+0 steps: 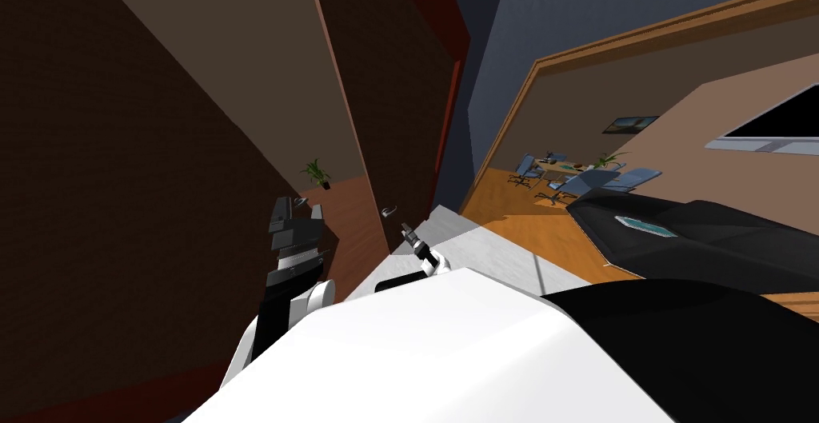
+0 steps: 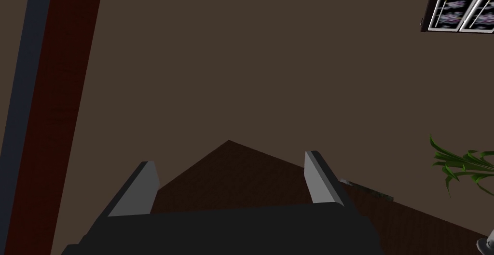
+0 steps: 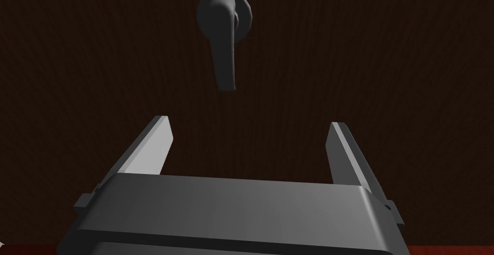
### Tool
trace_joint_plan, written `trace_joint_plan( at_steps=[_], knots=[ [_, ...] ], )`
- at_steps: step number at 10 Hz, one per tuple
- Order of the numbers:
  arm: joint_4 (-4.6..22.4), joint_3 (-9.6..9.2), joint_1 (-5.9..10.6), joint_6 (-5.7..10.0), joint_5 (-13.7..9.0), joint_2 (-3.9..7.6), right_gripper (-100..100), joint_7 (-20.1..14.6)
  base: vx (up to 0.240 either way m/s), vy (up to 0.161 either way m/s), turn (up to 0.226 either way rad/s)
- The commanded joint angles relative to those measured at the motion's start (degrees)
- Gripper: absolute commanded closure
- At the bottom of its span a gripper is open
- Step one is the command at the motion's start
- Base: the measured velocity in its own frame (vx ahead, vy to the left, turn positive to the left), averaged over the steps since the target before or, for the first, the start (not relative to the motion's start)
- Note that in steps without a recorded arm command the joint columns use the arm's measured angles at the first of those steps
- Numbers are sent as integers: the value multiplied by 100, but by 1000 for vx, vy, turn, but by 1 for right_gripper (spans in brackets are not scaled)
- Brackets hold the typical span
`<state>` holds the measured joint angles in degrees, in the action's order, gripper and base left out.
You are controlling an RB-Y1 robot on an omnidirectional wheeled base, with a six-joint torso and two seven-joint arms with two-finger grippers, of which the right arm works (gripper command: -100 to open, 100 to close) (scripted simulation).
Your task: Push the door open
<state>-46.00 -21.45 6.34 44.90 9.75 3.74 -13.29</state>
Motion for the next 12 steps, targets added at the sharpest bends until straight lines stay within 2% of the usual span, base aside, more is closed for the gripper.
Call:
trace_joint_plan(
  at_steps=[1,2,3,7,8,9,12],
  knots=[
    [161,-57,53,49,8,-5,-100,-8,98,-40,14],
    [379,-118,145,100,15,-24,-100,-17,136,-39,18],
    [379,-118,145,100,15,-24,-100,-17,93,-32,8],
    [916,-269,370,225,33,-84,-100,-38,110,-32,14],
    [914,-237,374,238,25,-92,-100,-25,57,-13,6],
    [950,-216,386,244,14,-49,-100,0,103,61,45],
    [981,-176,396,236,-5,-48,-100,42,168,96,29]
  ],
)
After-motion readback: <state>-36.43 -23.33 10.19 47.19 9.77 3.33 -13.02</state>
